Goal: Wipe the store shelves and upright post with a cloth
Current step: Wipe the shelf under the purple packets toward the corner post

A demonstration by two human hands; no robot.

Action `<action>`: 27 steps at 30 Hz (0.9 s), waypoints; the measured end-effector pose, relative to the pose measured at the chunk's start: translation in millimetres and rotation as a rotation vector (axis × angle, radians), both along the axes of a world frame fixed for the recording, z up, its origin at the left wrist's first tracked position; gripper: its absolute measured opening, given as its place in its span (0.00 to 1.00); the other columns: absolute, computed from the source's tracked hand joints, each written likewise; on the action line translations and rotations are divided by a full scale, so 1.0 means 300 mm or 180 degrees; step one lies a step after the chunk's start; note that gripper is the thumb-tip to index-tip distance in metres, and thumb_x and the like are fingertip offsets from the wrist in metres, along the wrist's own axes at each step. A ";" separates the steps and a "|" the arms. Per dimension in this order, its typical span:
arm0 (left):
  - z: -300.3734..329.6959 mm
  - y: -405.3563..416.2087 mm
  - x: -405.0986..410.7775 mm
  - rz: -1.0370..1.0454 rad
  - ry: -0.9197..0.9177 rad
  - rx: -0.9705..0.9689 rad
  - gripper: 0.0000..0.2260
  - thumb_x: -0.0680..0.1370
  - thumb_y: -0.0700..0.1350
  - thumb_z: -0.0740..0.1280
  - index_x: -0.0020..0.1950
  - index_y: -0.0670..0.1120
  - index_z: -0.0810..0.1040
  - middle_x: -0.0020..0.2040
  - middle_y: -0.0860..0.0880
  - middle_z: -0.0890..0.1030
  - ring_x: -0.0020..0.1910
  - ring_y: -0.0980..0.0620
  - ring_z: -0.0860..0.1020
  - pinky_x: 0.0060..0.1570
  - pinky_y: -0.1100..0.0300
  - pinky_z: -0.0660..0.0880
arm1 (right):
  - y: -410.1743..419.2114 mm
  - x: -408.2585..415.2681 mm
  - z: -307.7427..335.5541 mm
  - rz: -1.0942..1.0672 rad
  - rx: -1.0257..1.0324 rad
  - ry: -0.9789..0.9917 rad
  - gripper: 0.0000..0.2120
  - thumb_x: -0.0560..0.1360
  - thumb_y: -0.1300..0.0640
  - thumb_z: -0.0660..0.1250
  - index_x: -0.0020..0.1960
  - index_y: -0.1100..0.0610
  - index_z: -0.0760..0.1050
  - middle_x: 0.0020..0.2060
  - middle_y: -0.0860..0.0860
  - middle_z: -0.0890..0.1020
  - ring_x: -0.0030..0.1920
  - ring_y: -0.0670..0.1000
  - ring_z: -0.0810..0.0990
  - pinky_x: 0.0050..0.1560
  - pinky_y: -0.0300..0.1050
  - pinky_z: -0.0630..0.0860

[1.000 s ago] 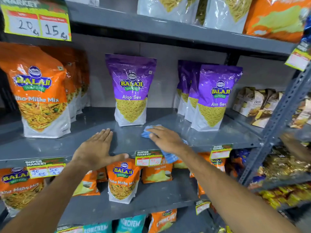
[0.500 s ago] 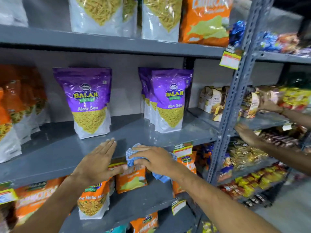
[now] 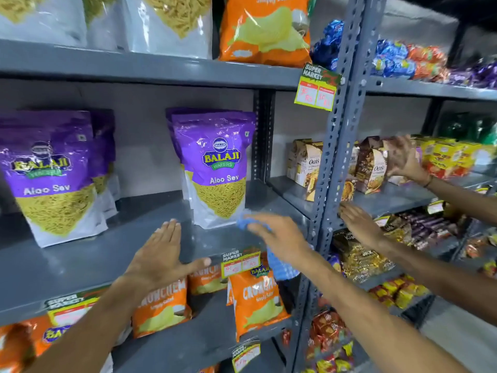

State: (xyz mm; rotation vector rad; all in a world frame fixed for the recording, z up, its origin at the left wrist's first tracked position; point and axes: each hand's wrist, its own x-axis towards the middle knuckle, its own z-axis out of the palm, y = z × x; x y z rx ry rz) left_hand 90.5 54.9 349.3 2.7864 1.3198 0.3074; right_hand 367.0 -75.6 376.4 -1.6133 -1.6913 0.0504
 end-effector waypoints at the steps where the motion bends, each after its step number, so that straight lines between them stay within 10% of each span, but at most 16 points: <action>1: -0.006 0.008 0.007 0.0050 0.0023 -0.0021 0.70 0.58 0.89 0.38 0.84 0.38 0.44 0.86 0.41 0.45 0.85 0.46 0.46 0.83 0.53 0.44 | 0.013 0.054 0.018 -0.0183 0.0175 0.0155 0.14 0.82 0.46 0.63 0.65 0.46 0.80 0.63 0.44 0.83 0.64 0.47 0.80 0.63 0.51 0.77; 8: -0.027 0.029 0.017 0.0228 0.0261 -0.0035 0.67 0.62 0.89 0.42 0.85 0.41 0.40 0.86 0.45 0.41 0.85 0.50 0.43 0.82 0.56 0.42 | 0.366 0.285 0.104 -0.1151 -0.0286 0.0736 0.14 0.84 0.54 0.59 0.63 0.54 0.79 0.55 0.57 0.83 0.56 0.60 0.81 0.46 0.46 0.70; 19: -0.016 0.008 0.032 0.0408 0.0263 -0.0043 0.64 0.62 0.86 0.46 0.85 0.45 0.40 0.86 0.50 0.39 0.82 0.59 0.38 0.77 0.63 0.33 | 1.124 0.627 -0.135 -0.0070 -0.1256 -0.0771 0.19 0.78 0.45 0.55 0.64 0.44 0.76 0.65 0.51 0.82 0.66 0.57 0.79 0.68 0.58 0.74; 27: -0.030 0.019 0.022 0.0340 0.0285 -0.0083 0.65 0.60 0.89 0.42 0.85 0.47 0.40 0.86 0.51 0.40 0.84 0.57 0.39 0.82 0.58 0.39 | 0.902 0.437 0.024 -0.0078 -0.1210 -0.0824 0.18 0.82 0.49 0.58 0.67 0.50 0.78 0.70 0.54 0.77 0.71 0.57 0.74 0.70 0.50 0.68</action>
